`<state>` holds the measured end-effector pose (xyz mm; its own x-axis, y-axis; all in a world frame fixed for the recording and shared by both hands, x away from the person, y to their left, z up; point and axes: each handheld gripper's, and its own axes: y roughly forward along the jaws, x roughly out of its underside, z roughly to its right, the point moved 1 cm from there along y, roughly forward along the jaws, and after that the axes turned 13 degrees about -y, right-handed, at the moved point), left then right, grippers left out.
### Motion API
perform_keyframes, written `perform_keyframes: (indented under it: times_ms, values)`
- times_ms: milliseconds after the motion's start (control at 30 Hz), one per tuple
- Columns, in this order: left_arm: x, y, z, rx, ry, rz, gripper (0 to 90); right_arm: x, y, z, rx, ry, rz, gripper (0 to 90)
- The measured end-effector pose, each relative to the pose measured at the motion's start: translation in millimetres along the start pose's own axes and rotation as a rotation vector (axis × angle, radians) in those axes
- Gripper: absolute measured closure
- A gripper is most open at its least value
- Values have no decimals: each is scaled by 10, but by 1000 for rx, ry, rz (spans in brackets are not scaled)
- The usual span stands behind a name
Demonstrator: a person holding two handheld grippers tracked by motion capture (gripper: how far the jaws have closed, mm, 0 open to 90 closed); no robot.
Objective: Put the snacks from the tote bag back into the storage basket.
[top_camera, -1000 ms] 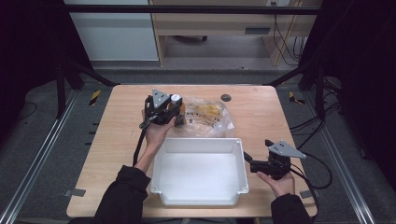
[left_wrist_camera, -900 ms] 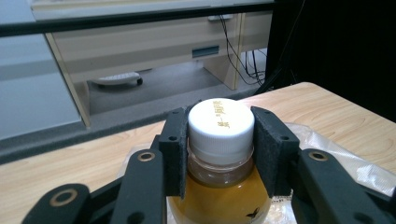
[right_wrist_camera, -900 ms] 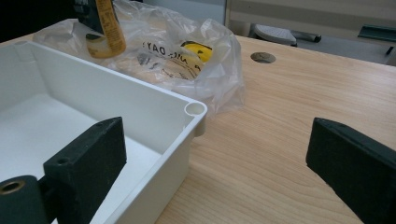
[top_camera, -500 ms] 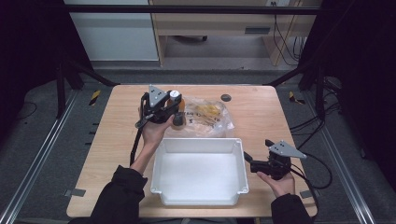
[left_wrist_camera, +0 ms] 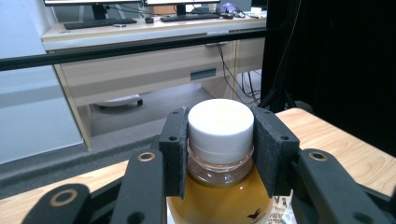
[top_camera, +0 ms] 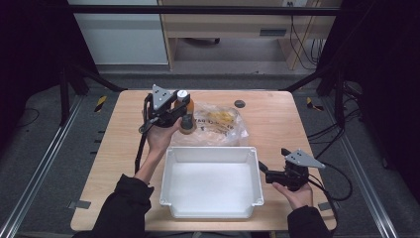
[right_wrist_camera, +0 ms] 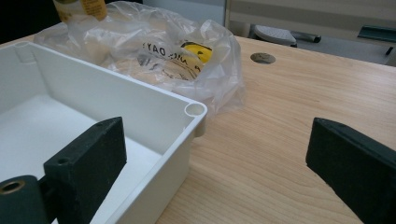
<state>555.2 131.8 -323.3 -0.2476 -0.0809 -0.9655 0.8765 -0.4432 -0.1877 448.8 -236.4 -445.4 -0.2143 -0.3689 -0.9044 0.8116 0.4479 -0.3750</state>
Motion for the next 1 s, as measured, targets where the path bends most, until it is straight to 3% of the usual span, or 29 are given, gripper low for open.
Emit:
perform_keyframes:
  times_ms: [433,1000]
  values:
    - [-177,-137,43,3,9,26,590,-2,-4,2,-1,1,3,53]
    - [-202,-403,189,55,12,21,590,-3,-12,0,2,2,3,55]
